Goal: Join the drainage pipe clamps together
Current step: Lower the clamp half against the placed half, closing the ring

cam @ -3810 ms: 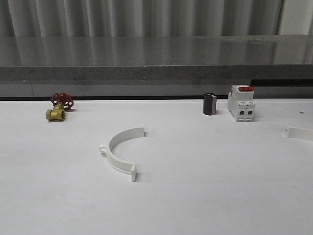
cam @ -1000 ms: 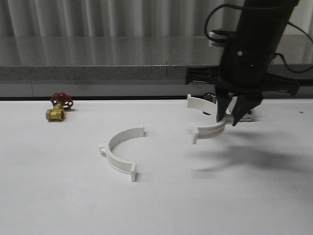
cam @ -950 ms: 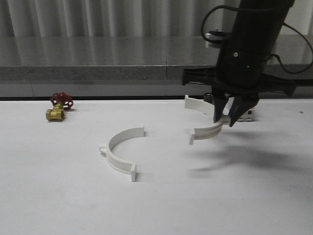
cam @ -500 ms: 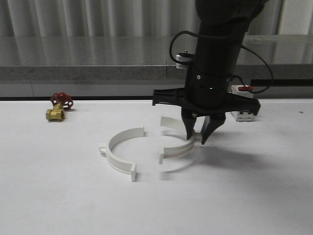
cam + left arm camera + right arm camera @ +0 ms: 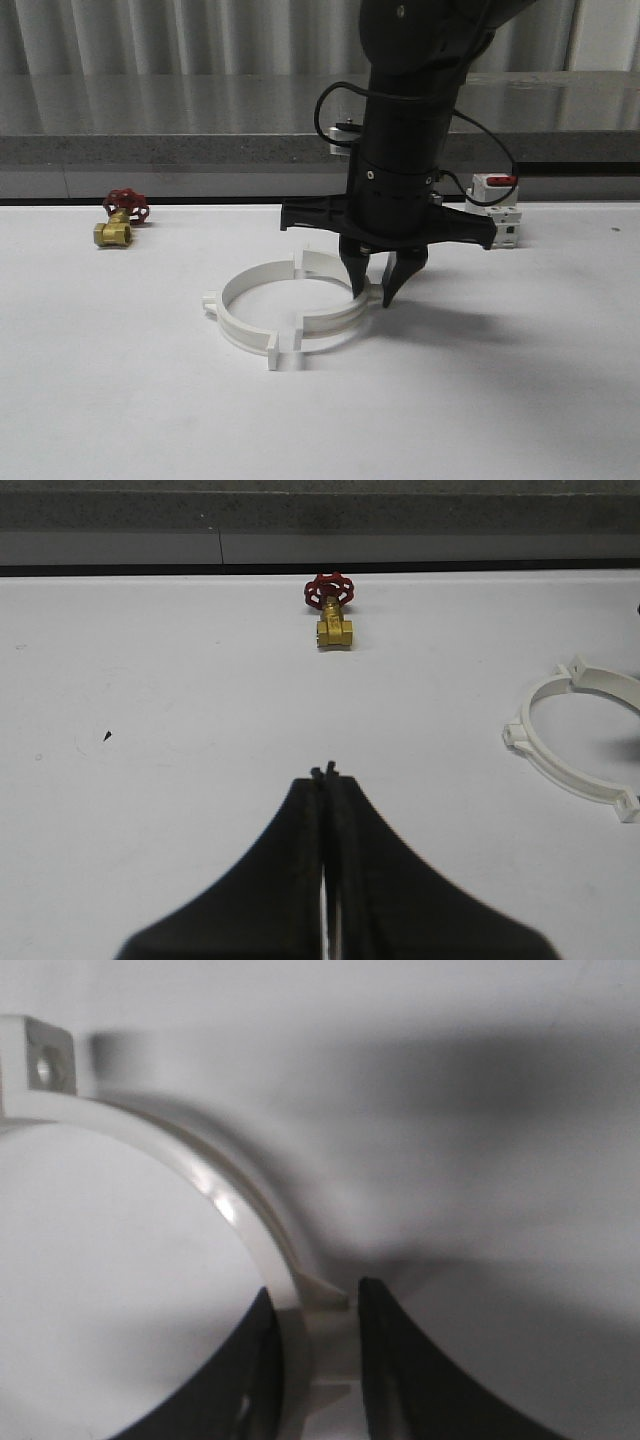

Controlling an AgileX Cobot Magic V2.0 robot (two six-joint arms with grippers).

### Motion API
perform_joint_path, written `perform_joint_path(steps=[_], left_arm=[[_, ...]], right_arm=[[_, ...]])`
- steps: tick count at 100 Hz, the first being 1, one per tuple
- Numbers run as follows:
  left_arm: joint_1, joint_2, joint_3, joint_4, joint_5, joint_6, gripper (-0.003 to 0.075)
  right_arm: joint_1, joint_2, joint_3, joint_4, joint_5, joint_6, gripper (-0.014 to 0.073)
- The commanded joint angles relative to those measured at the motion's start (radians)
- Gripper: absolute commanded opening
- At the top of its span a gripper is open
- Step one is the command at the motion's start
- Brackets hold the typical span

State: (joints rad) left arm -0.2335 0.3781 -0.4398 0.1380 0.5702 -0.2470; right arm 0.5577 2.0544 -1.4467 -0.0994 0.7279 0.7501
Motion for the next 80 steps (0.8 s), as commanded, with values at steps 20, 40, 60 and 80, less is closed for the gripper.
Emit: perform_joint_path(steps=[20,40,60,80], left_arm=[[0.000,0.005,-0.026,-0.002,-0.069,-0.001,-0.0020],[0.000,0.005,-0.026,-0.002,-0.069,-0.001,-0.0020],[0.000,0.005,-0.026,-0.002,-0.069,-0.001,-0.0020],[0.000,0.005,-0.026,-0.002,-0.069,-0.001,-0.0020]], right_arm=[[0.000,-0.055,-0.030,-0.018,-0.041,0.021,0.0080],[0.000,-0.055,-0.030,-0.018,-0.043,0.021,0.0080],[0.001,-0.055,-0.030,-0.017,-0.042,0.021,0.0080],[0.009,-0.055,-0.030,-0.017,-0.042,0.021,0.0080]])
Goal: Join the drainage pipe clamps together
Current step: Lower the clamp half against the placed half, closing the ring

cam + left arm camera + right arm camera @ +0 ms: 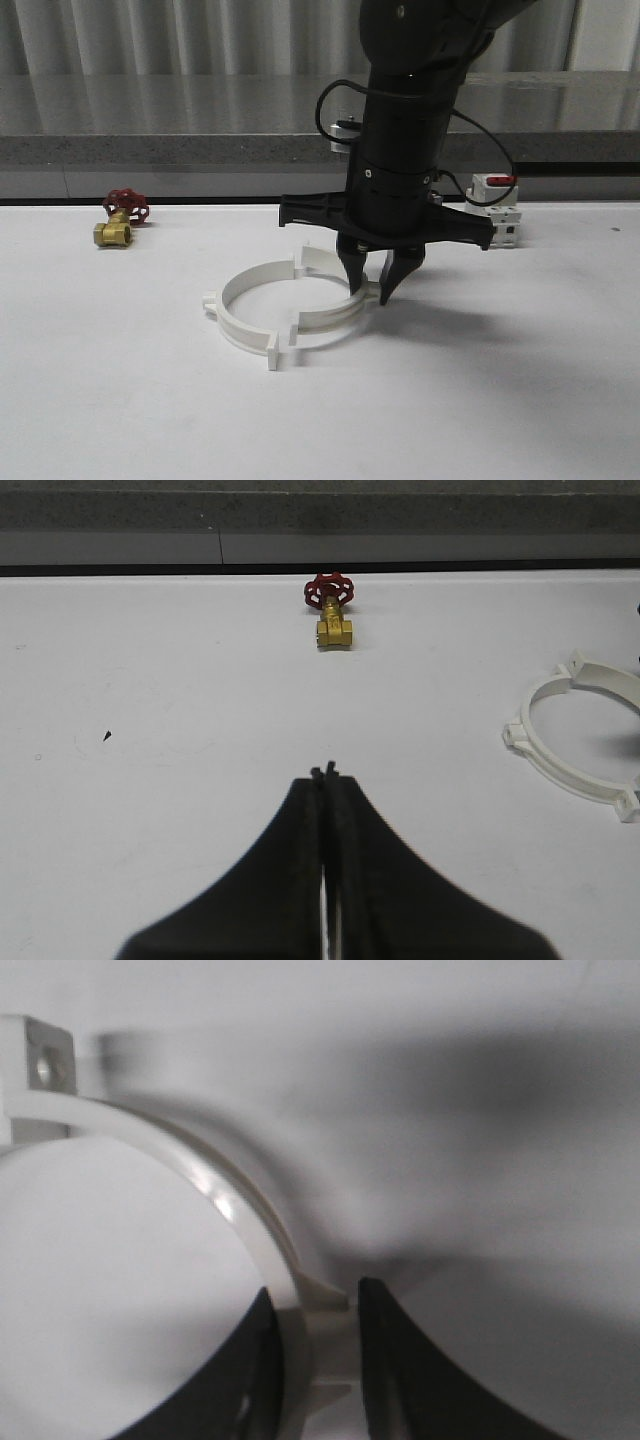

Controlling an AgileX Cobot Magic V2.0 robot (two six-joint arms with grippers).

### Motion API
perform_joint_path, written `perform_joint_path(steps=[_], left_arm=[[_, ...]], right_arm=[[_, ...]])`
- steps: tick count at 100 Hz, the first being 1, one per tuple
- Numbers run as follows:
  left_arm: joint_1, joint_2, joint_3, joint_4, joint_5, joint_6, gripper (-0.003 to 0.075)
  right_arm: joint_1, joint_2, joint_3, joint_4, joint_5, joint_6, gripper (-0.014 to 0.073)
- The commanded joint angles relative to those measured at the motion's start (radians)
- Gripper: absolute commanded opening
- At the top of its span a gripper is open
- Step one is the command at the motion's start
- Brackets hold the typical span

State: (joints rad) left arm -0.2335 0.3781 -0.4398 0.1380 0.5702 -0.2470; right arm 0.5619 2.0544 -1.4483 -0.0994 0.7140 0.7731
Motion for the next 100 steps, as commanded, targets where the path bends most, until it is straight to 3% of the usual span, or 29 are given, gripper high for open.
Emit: perform_joint_path(steps=[1,71,83,100], left_arm=[[0.000,0.005,-0.026,-0.002,-0.069,-0.001,-0.0020],[0.000,0.005,-0.026,-0.002,-0.069,-0.001,-0.0020],[0.000,0.005,-0.026,-0.002,-0.069,-0.001,-0.0020],[0.000,0.005,-0.026,-0.002,-0.069,-0.001,-0.0020]], right_arm=[[0.005,-0.055,-0.028,-0.017,-0.028,-0.002,0.0080],[0.013,-0.027,-0.028,-0.005,-0.022,-0.002,0.0087],[0.013,-0.022,-0.028,-0.001,-0.023,-0.002,0.0172],[0.013,-0.022,-0.028,-0.001,-0.028,-0.002,0.0390]])
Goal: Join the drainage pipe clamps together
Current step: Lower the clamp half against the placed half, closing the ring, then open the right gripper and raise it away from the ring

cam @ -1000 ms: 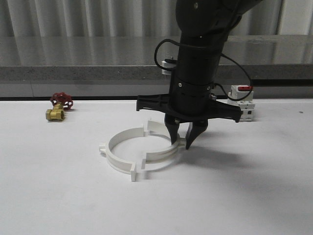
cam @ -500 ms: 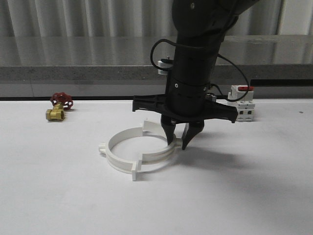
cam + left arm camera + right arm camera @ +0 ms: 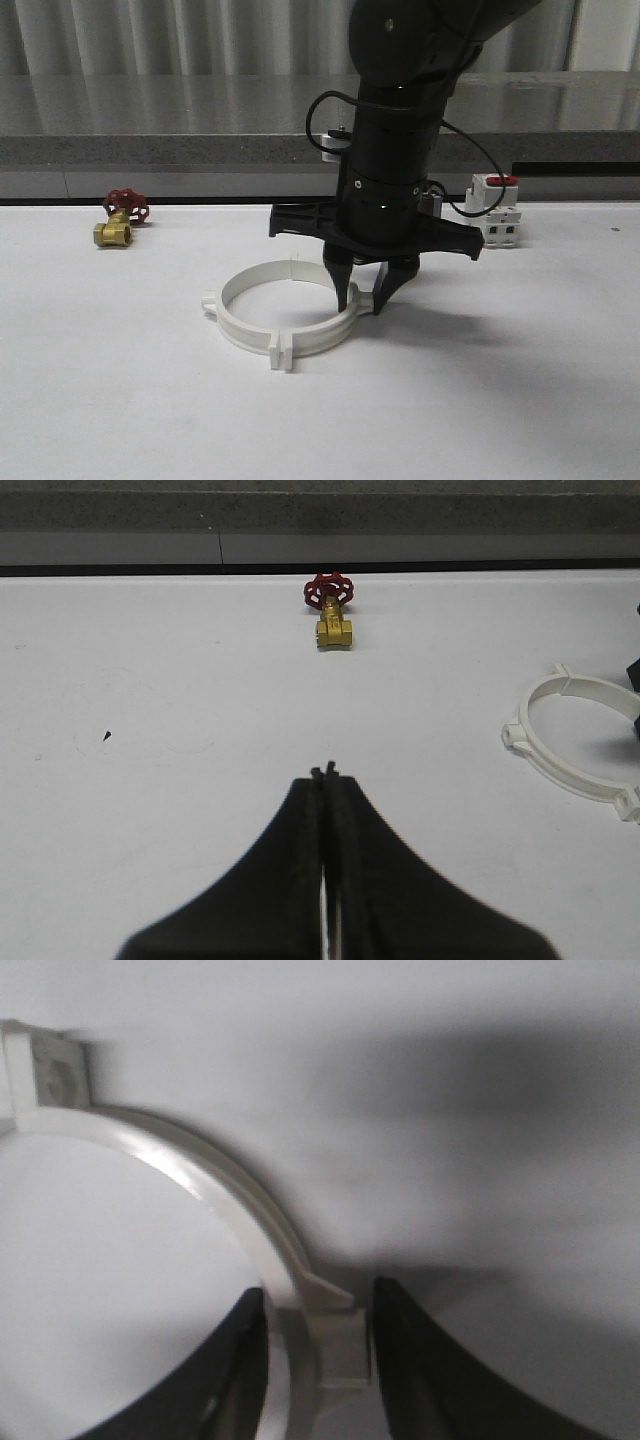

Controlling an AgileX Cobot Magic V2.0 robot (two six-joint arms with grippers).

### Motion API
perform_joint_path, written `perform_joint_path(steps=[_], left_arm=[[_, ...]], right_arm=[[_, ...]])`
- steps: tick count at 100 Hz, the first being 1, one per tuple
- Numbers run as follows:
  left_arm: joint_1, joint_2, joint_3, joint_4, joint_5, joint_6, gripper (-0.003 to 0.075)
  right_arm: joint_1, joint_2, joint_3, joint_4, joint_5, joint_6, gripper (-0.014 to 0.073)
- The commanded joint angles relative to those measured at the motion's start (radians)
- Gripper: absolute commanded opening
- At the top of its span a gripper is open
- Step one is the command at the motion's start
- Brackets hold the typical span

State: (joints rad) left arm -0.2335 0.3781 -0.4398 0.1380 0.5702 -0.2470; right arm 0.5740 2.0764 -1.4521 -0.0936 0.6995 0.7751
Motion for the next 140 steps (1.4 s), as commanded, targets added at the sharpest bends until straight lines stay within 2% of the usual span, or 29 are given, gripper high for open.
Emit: perform_joint_path(steps=[1,9,19,40,60,78,91,124,140], left_arm=[[0.000,0.005,-0.026,-0.002,-0.069,-0.001,-0.0020],[0.000,0.005,-0.026,-0.002,-0.069,-0.001,-0.0020],[0.000,0.005,-0.026,-0.002,-0.069,-0.001,-0.0020],[0.000,0.005,-0.026,-0.002,-0.069,-0.001,-0.0020],[0.000,0.005,-0.026,-0.002,-0.069,-0.001,-0.0020],[0.000,0.005,-0.026,-0.002,-0.069,-0.001,-0.0020],[0.000,0.005,-0.026,-0.002,-0.069,-0.001,-0.0020],[0.000,0.005,-0.026,-0.002,-0.069,-0.001,-0.0020],[0.000,0.005,-0.026,-0.002,-0.069,-0.001,-0.0020]], right_arm=[[0.001,-0.044,-0.025,-0.007,-0.014,-0.004,0.0398],[0.001,-0.044,-0.025,-0.007,-0.014,-0.004,0.0465],[0.001,-0.047,-0.025,-0.007,-0.026,-0.004,0.0496],[0.001,-0.081,-0.025,-0.007,-0.060,-0.060,0.0495],[-0.022,-0.172,-0.025,-0.007,-0.085,-0.184,0.0495],[-0.089,-0.298,0.008,-0.007,-0.081,-0.324,0.0495],[-0.171,-0.430,0.109,-0.007,-0.088,-0.404,0.0495],[-0.437,-0.857,0.466,-0.007,-0.124,-0.498,0.0495],[-0.501,-1.078,0.626,-0.004,-0.128,-0.505,0.0493]])
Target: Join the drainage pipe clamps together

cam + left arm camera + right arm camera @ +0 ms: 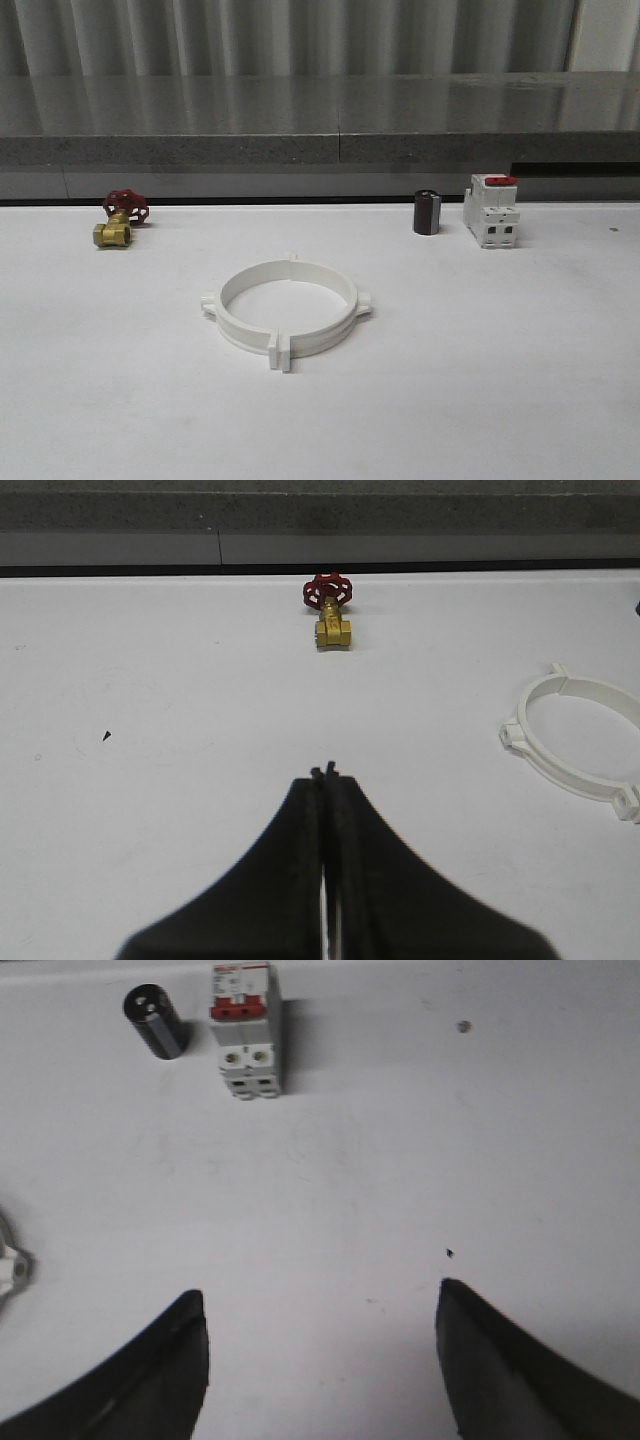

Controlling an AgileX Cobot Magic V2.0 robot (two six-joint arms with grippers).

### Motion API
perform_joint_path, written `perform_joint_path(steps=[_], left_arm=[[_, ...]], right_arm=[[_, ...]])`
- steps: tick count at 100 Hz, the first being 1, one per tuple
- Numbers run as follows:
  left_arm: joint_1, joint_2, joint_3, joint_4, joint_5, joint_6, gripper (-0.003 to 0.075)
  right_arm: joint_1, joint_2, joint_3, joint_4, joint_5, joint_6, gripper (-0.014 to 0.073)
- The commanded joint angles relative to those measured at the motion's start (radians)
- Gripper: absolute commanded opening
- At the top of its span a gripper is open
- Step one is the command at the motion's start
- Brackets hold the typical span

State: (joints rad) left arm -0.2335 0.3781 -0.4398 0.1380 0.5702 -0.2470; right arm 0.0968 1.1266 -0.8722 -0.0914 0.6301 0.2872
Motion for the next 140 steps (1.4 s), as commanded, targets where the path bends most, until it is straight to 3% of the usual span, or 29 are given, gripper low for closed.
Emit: perform_joint_path(steps=[1,25,32,44,59,125,140], left_arm=[[0.000,0.005,-0.026,-0.002,-0.069,-0.001,-0.0020],[0.000,0.005,-0.026,-0.002,-0.069,-0.001,-0.0020],[0.000,0.005,-0.026,-0.002,-0.071,-0.001,-0.0020],[0.000,0.005,-0.026,-0.002,-0.071,-0.001,-0.0020],[0.000,0.005,-0.026,-0.002,-0.071,-0.001,-0.0020],[0.000,0.005,-0.026,-0.002,-0.071,-0.001,-0.0020],[0.000,0.005,-0.026,-0.002,-0.071,-0.001,-0.0020]], right_arm=[[-0.023,-0.137,0.051,-0.006,-0.058,-0.017,0.0491],[-0.020,-0.444,0.208,0.012,0.030,-0.017,0.0486],[-0.020,-0.522,0.245,0.010,0.049,-0.017,0.0440],[-0.020,-0.631,0.290,0.010,0.051,-0.017,0.0235],[-0.020,-0.703,0.298,0.010,0.057,-0.017,-0.0122],[-0.020,-0.710,0.299,-0.015,0.049,-0.017,-0.0118],[-0.021,-0.743,0.365,-0.070,-0.084,-0.017,-0.0118]])
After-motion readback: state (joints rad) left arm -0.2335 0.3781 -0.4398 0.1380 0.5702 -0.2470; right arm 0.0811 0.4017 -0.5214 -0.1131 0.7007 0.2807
